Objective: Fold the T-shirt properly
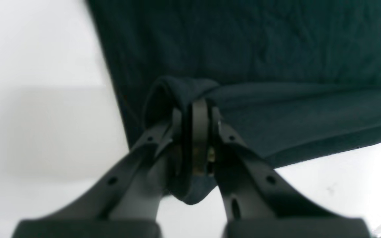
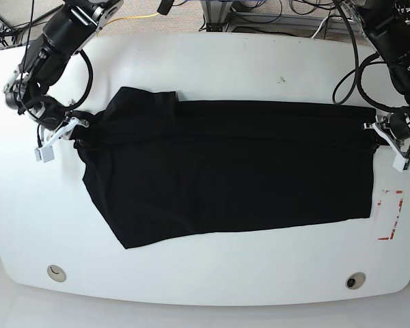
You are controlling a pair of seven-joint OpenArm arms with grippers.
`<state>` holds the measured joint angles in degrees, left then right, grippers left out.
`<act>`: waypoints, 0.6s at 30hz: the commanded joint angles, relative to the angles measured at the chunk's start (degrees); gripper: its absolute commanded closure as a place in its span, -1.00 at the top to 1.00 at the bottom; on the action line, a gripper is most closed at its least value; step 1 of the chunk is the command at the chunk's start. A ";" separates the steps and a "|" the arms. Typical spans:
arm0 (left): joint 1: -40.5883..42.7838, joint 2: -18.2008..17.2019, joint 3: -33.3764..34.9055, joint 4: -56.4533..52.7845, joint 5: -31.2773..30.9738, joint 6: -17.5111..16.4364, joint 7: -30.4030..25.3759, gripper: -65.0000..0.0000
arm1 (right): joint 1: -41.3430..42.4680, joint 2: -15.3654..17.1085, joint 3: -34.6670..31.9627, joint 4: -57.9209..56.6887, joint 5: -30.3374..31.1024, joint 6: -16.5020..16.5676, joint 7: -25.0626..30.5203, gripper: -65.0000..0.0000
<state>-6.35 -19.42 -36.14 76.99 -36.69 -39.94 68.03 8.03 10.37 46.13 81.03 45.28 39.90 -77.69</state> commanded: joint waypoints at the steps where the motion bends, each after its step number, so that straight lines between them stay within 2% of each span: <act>1: -1.43 -1.46 0.49 -1.17 -0.81 -0.06 -3.46 -0.93 | 2.74 0.93 0.07 -0.64 -0.31 0.10 1.25 -1.00; 8: -3.63 -3.04 3.31 -7.41 -0.81 -0.06 -7.15 -0.93 | 5.73 1.01 -0.46 -4.16 -2.86 0.10 4.33 -0.98; 11: -4.95 -3.04 3.39 -9.61 -0.81 -0.06 -7.68 -0.93 | 7.84 2.24 -3.10 -6.18 -3.39 0.10 4.68 -0.82; 14: -5.39 -3.04 3.48 -10.93 -0.81 -0.06 -9.17 -0.93 | 8.10 2.95 -6.00 -8.11 -3.39 0.10 6.97 -0.54; 18: -5.47 -3.04 4.45 -11.28 1.48 -0.06 -11.55 -0.93 | 8.19 3.74 -8.90 -9.96 -3.47 0.10 10.39 -0.01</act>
<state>-10.61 -21.19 -32.32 64.82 -35.51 -39.92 57.95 15.20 12.78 37.85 70.78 40.71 39.90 -68.60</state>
